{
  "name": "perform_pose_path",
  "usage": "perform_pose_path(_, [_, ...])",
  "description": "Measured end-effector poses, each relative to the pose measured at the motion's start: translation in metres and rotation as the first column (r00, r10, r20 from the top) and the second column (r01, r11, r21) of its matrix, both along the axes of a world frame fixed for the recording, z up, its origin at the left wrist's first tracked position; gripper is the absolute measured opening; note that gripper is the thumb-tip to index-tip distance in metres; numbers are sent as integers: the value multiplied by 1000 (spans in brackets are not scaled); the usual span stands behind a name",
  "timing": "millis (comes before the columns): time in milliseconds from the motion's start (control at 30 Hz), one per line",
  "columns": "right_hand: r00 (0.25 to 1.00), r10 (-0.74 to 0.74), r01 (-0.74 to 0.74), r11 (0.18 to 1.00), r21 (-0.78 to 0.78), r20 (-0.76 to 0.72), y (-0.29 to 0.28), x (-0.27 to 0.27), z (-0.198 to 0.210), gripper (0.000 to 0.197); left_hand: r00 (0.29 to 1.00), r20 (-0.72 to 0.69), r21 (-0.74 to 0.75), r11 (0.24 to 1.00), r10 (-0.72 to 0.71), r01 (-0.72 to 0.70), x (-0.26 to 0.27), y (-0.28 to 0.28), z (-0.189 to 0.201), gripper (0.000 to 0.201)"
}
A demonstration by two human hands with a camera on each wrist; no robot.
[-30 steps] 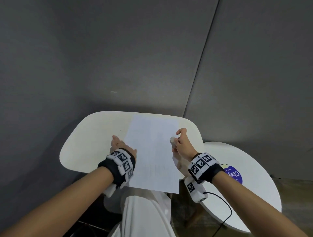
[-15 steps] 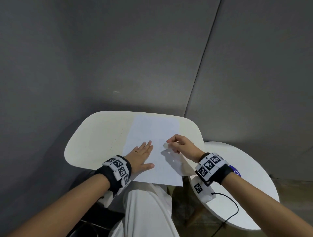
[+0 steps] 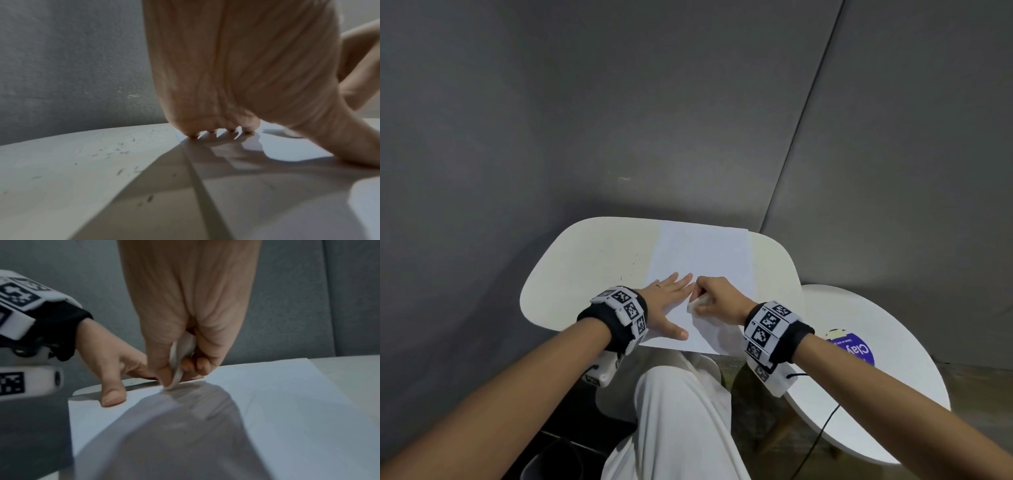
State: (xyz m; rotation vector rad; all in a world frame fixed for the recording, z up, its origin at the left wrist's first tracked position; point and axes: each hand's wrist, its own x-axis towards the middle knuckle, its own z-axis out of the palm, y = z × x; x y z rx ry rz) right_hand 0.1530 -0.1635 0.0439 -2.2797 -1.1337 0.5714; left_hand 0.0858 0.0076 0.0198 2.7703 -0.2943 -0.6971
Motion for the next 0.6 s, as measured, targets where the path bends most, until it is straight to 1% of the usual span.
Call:
perform_pose_path(100, [986,162,-164,974,-158,-26,2,-3,6,14,1000,16,-30,999,23,-23,2,1,-2,130])
perform_pose_path(133, [985,173,-174,971,-163,-21,4,-1,8,13,999,24,-37,999,24,-23,3,1,-2,129])
perform_pose_path(233, [997,60,-60,998,-22,40,7,3,8,15,999,49,-40,999,22,-20,3,0,-6,125])
perform_pose_path(267, [998,56,-56,998,-17,32,8,2,7,15,998,55,-45,999,28,-26,3,0,-7,125])
perform_pose_path(333, [988,152,-154,980,-122,-26,7,-3,7,11,997,58,-69,997,49,-44,2,-1,-6,124])
perform_pose_path(367, [982,183,-188,967,-171,-45,7,-4,7,10,997,58,-80,996,54,-49,1,-1,-6,120])
perform_pose_path(400, [984,174,-177,969,-170,-36,7,-3,6,10,997,56,-82,995,52,-47,1,-1,-6,113])
perform_pose_path(433, [992,124,-123,984,-127,2,7,0,6,10,997,58,-76,996,44,-39,0,-3,-5,108])
perform_pose_path(500, [997,13,-10,1000,-28,81,7,5,7,12,998,57,-53,998,34,-31,0,-4,-3,109])
perform_pose_path(533, [997,17,-14,999,-45,73,6,5,8,11,998,48,-47,998,35,-33,-1,-5,-2,110])
perform_pose_path(600, [988,146,-152,974,-165,-48,3,3,9,7,998,43,-52,998,39,-37,-2,-6,2,110])
